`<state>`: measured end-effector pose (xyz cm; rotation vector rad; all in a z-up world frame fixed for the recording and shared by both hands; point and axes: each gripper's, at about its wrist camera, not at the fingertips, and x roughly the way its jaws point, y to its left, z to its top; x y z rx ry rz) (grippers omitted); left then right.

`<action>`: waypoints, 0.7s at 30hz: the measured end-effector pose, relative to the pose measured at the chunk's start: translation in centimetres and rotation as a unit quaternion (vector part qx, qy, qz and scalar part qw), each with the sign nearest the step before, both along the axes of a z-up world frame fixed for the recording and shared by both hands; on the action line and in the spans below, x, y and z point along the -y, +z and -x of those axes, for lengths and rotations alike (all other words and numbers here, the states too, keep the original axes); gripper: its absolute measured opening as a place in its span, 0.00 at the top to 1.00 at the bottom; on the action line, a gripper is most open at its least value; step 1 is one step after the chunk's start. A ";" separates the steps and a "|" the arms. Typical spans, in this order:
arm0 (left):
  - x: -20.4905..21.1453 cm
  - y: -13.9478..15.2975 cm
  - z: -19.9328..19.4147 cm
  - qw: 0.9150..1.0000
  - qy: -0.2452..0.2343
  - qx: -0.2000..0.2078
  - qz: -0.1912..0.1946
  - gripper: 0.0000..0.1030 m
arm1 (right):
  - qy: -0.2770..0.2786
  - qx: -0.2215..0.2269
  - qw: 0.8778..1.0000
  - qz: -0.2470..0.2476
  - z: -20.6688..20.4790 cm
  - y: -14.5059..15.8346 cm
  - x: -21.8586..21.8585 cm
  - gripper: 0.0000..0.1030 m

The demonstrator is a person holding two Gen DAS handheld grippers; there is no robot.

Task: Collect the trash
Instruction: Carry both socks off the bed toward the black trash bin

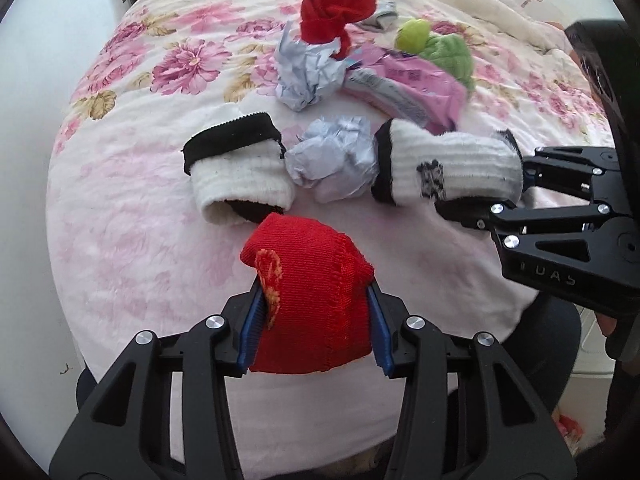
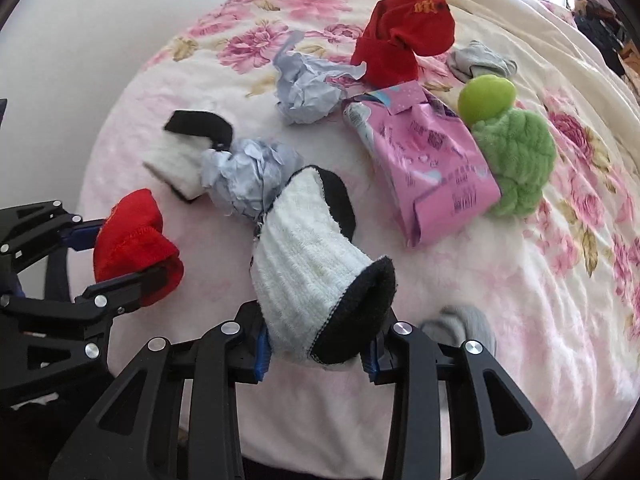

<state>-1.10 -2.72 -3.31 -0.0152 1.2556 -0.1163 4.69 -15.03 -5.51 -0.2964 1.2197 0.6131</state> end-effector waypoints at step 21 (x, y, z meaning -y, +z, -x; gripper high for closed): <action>8.7 3.0 2.0 0.993 -0.110 0.026 -0.019 0.56 | -0.097 0.037 0.993 -0.055 7.6 4.9 9.7 0.69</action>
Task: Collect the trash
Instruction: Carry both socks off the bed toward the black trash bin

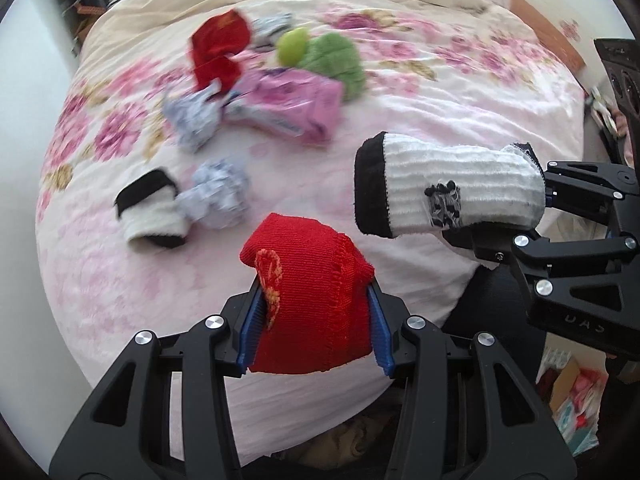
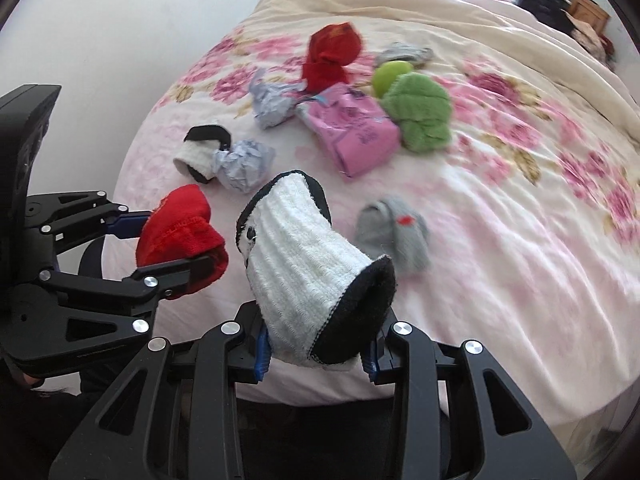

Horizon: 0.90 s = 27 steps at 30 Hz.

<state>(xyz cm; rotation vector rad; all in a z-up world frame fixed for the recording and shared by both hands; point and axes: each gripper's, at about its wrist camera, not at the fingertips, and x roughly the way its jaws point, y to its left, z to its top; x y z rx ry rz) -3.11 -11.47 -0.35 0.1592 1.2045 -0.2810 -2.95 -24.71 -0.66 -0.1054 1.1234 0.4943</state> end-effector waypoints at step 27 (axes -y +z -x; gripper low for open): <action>19.0 0.8 2.1 0.979 -0.201 0.017 -0.020 0.56 | -0.231 0.046 0.971 -0.030 9.5 2.3 18.9 0.69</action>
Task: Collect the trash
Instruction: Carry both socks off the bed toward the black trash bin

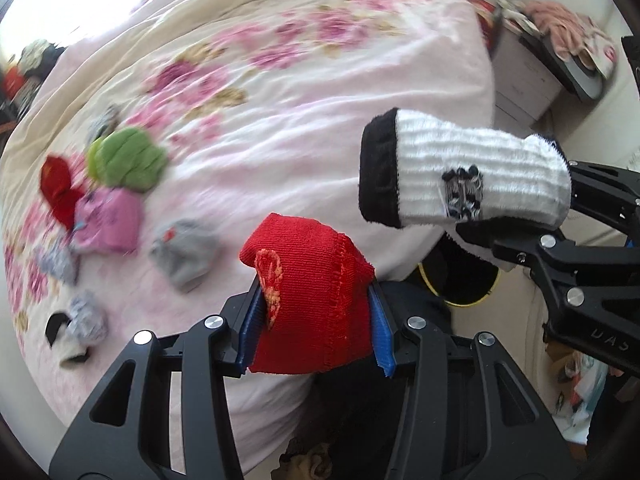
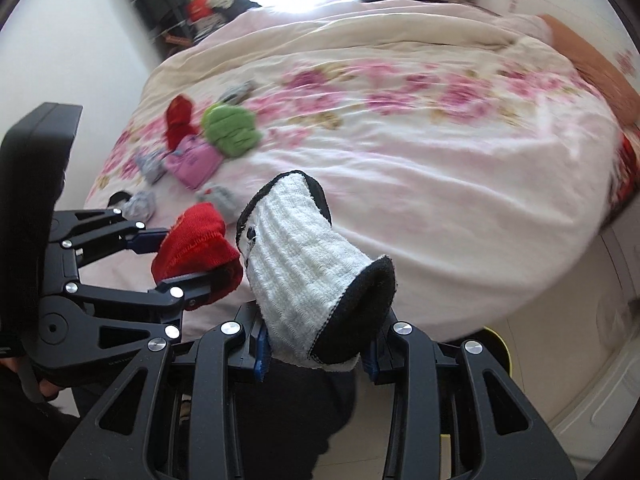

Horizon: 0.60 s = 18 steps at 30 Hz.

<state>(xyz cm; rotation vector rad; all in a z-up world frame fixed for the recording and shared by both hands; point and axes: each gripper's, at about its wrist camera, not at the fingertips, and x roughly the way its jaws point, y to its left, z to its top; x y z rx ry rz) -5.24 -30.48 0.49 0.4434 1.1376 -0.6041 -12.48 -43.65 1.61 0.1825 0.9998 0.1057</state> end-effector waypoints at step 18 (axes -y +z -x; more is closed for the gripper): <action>16.1 -4.3 5.9 0.986 -0.166 -0.016 -0.007 0.56 | -0.189 -0.002 0.982 0.014 9.5 -1.5 13.4 0.69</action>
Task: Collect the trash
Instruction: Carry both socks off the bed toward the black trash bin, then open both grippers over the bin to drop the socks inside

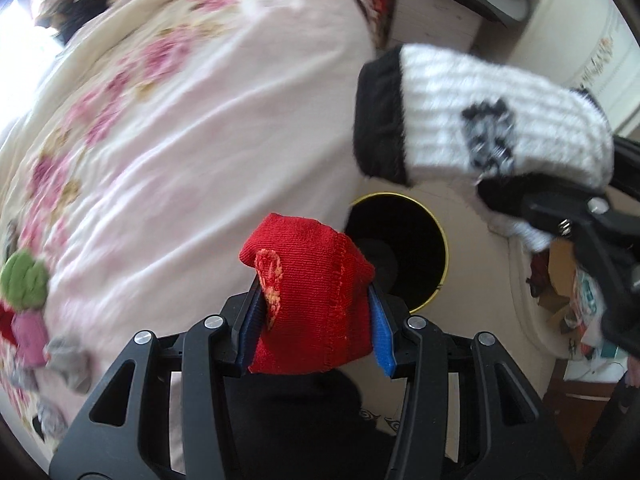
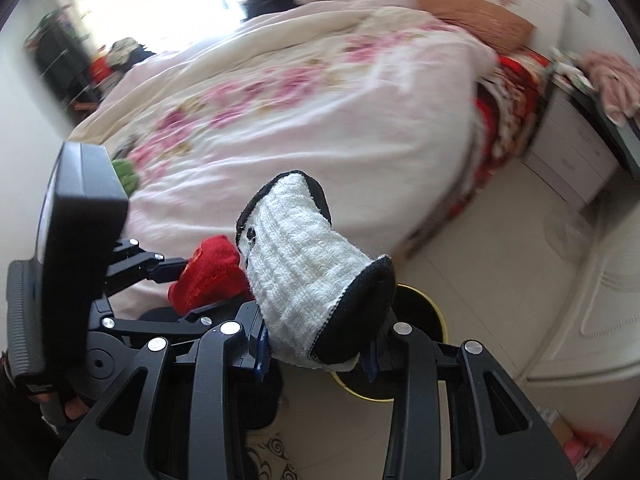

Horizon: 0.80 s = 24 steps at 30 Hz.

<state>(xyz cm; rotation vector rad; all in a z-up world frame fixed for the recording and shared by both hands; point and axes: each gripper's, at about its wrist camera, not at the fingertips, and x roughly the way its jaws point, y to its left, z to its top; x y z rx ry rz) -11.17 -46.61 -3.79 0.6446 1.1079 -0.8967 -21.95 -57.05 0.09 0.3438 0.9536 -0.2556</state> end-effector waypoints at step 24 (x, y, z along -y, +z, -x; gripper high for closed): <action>10.1 -7.0 1.6 0.995 -0.083 -0.027 -0.056 0.15 | -0.097 -0.068 0.992 -0.041 3.0 -9.0 9.5 0.69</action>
